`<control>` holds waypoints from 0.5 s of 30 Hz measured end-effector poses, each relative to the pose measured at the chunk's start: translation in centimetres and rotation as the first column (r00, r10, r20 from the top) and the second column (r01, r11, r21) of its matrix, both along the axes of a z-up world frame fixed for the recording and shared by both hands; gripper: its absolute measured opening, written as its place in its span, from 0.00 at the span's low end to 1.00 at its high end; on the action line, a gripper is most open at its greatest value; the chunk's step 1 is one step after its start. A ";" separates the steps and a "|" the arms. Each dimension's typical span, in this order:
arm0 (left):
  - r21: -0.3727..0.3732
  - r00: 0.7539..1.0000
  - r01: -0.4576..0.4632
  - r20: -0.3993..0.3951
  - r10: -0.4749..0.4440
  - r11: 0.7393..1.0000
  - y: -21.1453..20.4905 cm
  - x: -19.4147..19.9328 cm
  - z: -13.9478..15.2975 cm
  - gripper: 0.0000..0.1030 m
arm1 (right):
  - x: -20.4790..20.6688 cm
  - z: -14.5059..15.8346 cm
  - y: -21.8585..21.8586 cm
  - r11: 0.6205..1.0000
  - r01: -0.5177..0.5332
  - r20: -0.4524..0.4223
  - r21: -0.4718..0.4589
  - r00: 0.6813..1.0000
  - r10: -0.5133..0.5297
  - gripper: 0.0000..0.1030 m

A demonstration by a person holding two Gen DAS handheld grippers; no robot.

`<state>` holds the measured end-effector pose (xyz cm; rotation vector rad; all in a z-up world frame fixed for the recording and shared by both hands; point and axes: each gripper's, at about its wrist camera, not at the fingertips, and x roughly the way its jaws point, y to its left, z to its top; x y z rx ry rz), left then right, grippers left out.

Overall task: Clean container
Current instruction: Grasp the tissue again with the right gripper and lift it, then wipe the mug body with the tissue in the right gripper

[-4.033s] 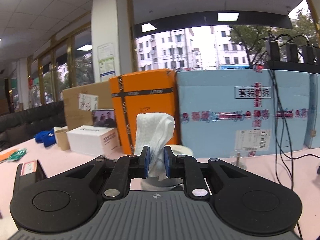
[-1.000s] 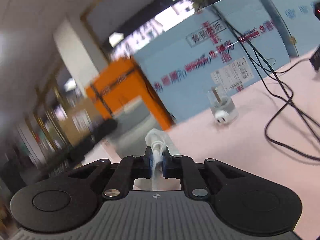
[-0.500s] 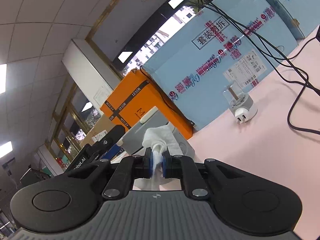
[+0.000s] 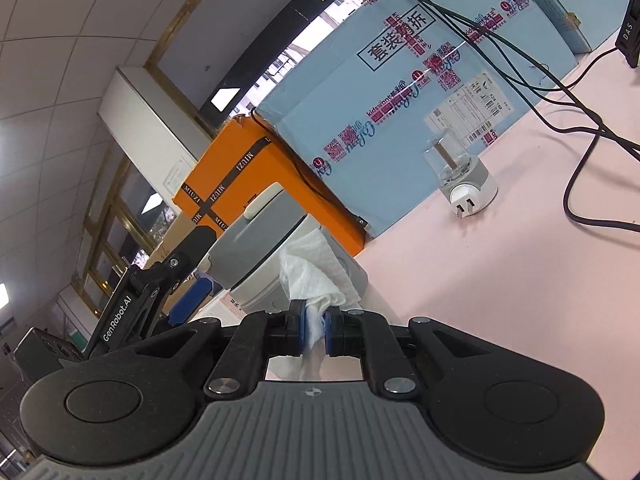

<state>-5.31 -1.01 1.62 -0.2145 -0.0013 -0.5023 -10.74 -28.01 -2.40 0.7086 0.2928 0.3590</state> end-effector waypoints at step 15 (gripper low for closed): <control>-0.001 1.000 0.005 0.000 -0.005 1.000 0.0 0.1 0.0 1.00 | -0.4 0.4 0.4 1.000 0.005 0.026 -0.018 1.000 -0.005 0.08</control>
